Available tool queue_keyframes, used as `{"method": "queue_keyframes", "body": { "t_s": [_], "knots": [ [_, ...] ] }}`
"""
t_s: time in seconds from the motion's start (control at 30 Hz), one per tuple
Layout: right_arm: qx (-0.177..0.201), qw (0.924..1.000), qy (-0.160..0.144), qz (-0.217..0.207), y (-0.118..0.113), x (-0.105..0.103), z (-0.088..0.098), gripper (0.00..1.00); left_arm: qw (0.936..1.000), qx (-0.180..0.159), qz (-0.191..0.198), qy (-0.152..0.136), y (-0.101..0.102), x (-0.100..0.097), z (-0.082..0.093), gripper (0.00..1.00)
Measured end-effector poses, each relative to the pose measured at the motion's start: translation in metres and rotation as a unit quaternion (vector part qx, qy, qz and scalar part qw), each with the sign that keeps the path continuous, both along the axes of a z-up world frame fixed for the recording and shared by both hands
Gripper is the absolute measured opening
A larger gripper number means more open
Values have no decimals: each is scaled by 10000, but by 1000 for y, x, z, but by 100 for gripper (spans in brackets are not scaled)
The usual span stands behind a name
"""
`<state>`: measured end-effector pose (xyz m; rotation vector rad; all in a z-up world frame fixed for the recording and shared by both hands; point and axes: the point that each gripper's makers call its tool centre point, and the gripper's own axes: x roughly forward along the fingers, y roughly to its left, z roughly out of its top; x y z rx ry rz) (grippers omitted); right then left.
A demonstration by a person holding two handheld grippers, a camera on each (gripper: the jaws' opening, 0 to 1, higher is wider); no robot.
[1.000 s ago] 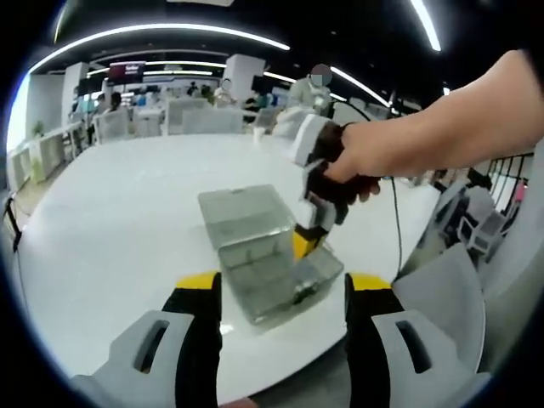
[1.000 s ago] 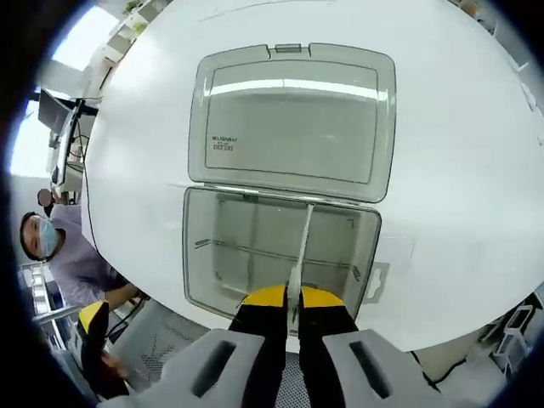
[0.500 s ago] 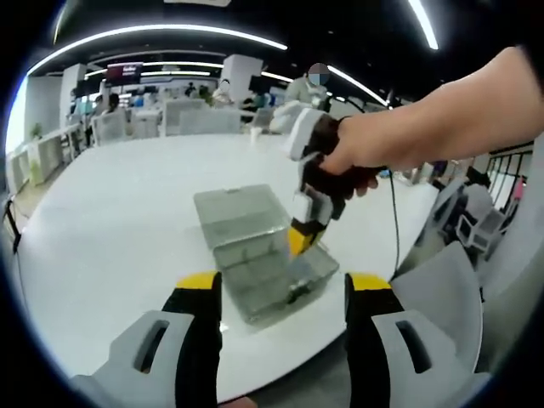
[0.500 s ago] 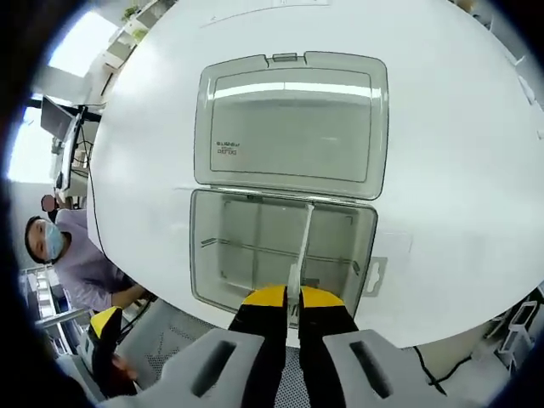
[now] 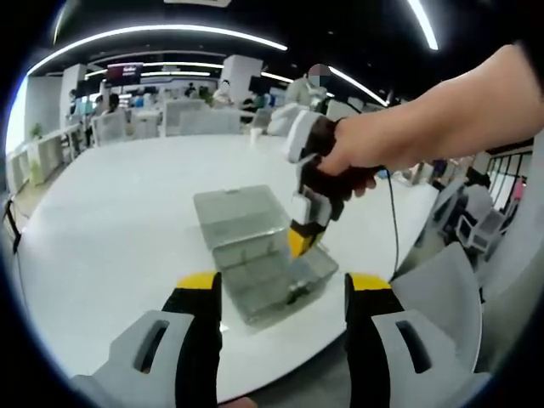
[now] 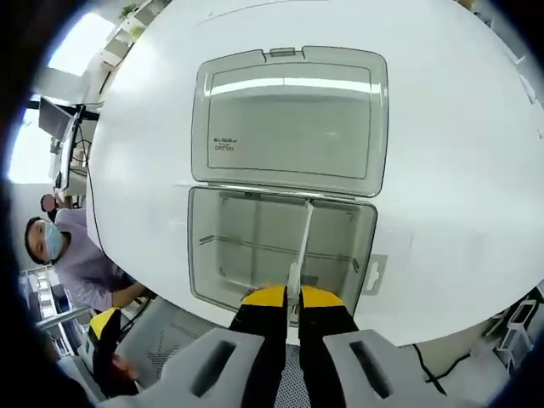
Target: Insert the divider into the dual guide fixture by aligning both edges with the guide slots and pushing it downward to the bottom, including one-sided entry, uneven engagement, binding, and posture correction.
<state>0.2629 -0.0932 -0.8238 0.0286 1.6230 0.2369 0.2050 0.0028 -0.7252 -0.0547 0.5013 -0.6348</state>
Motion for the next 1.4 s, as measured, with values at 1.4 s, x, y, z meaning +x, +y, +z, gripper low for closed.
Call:
{"method": "queue_keyframes", "body": {
  "t_s": [1.4],
  "knots": [
    [-63,9998,161,62,-2,-8,1,0,10000,24,-26,37,1,5,-3,56]
  ]
}}
